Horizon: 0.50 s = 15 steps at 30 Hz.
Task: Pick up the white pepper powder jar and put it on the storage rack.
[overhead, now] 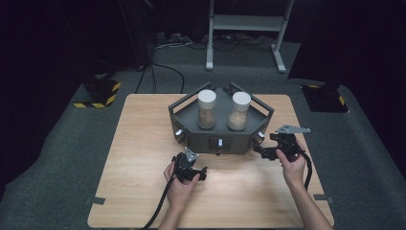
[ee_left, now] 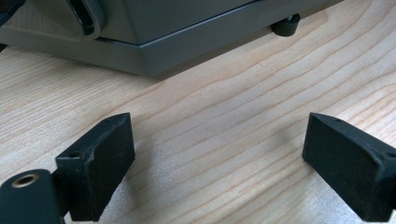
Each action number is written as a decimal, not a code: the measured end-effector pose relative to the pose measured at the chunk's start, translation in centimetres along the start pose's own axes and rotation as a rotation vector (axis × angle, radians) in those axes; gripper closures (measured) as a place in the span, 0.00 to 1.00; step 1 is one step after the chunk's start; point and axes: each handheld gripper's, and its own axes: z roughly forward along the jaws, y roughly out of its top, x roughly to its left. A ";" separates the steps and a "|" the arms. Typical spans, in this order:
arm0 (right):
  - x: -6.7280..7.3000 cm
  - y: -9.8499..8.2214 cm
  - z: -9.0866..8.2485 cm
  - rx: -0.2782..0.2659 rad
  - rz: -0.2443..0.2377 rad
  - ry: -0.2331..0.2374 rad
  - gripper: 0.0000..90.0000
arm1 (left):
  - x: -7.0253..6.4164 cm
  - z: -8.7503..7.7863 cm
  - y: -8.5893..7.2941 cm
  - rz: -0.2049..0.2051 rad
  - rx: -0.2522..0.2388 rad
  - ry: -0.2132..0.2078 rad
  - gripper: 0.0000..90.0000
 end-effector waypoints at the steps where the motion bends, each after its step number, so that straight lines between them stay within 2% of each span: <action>1: 0.6 -0.2 0.2 0.012 -0.021 -0.019 0.07 | 0.0 0.0 0.0 0.000 0.000 0.000 0.10; 4: 1.2 -0.5 0.7 0.034 -0.047 -0.028 0.07 | 0.0 0.0 0.0 0.002 0.001 0.000 0.10; 15: 2.1 -1.9 2.3 0.074 -0.042 -0.028 0.07 | 0.0 0.0 0.0 0.002 0.001 0.000 0.10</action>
